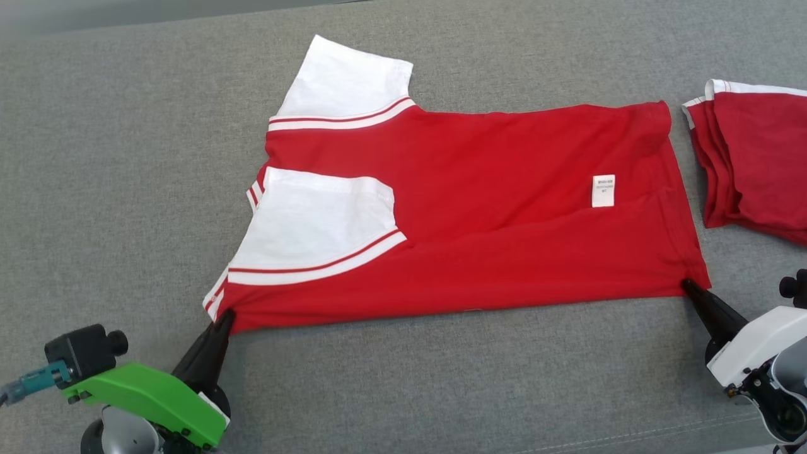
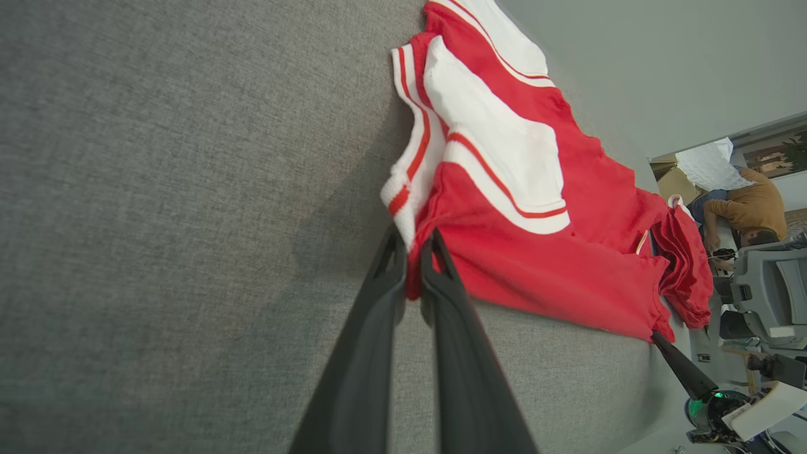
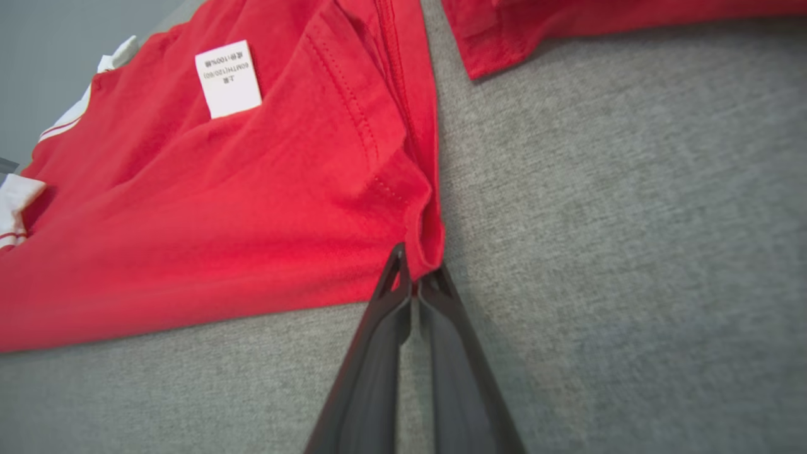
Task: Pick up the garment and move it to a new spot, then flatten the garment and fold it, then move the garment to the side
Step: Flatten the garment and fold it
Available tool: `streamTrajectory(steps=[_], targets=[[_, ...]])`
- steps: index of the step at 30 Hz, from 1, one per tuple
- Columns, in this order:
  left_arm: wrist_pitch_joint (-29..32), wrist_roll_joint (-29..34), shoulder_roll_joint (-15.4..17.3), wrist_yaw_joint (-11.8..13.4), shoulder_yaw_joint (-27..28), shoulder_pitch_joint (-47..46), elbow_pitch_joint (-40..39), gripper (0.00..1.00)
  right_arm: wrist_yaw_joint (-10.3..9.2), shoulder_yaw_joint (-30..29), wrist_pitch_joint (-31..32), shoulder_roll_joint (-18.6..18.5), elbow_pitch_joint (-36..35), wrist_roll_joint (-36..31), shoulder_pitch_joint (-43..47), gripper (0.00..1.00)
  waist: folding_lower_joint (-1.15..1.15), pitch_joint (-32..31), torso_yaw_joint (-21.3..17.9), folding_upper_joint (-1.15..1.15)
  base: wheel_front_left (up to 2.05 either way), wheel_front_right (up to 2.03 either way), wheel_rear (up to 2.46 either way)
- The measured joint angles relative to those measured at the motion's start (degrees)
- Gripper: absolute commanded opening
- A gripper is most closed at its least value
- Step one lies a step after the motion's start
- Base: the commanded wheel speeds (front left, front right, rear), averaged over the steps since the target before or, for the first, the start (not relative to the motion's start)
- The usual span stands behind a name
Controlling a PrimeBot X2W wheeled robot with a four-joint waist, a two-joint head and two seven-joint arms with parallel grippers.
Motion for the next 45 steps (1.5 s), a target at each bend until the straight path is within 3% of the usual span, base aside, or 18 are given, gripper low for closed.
streamTrajectory(steps=[3,5,6,7,10,19,23,26,32,36,45], targets=[[-0.6,0.7,0.0,0.0,-0.4,1.8,0.7,0.0,-0.01,0.4,-0.3,0.1,-0.4,-0.2,0.0,0.0,0.0,0.2,0.1,0.0,0.0,0.0,0.0],[-0.7,1.3,0.2,0.0,-0.7,2.4,0.9,0.0,-0.04,1.4,-0.4,-0.1,-0.7,-1.2,0.0,0.21,0.0,0.2,-0.1,0.0,0.0,0.0,0.0],[-0.7,1.4,0.4,0.0,-0.9,2.8,0.9,0.0,-0.07,1.9,-0.4,-0.2,-0.9,-1.9,-0.1,0.8,0.0,0.3,-0.2,0.0,0.0,0.0,0.0],[-0.7,1.5,0.6,0.0,-1.1,3.2,0.9,0.05,-0.07,2.2,-0.4,-0.2,-1.1,-2.4,-0.1,1.0,0.0,0.3,-0.4,0.0,0.0,0.0,0.0],[-0.6,3.5,2.3,0.0,-1.5,4.3,0.7,1.0,-0.14,2.5,-0.2,-0.5,-2.0,-2.6,-0.1,1.0,0.0,0.6,-0.9,0.0,0.0,0.0,0.0],[2.1,11.2,13.2,0.0,-0.8,3.3,-6.6,1.0,-0.6,1.2,3.3,-5.1,-8.1,-2.7,-3.4,1.0,0.0,3.6,-2.3,0.0,0.0,0.0,0.0],[5.4,12.8,17.2,-1.0,-0.8,-5.6,-10.4,1.0,-1.69,-1.1,3.7,-8.2,-11.3,-5.3,-11.3,1.0,0.0,6.0,-2.9,0.0,0.0,0.0,0.0],[8.6,13.6,19.8,-1.4,-1.1,-13.4,-11.8,1.0,-2.56,-2.1,4.6,-8.5,-13.1,-5.7,-16.8,1.0,0.0,8.0,-3.2,0.0,0.0,0.0,0.0],[16.2,12.2,20.3,-1.5,-3.8,-26.3,-11.6,1.0,-4.15,-1.6,8.0,-7.5,-14.5,-6.7,-26.1,1.0,0.0,12.4,-3.8,0.0,0.0,0.0,0.0],[20.5,12.3,21.6,-1.4,-5.4,-33.6,-10.0,1.0,-4.22,0.8,10.4,-5.9,-14.5,-8.8,-30.7,1.0,0.0,15.3,-4.3,0.0,0.0,0.0,0.0],[25.7,13.2,21.6,-1.5,-8.5,-46.2,-6.4,1.0,-5.2,3.8,13.8,-4.1,-11.6,-11.3,-36.3,1.0,0.0,22.1,-5.7,0.0,0.0,0.0,0.0]])
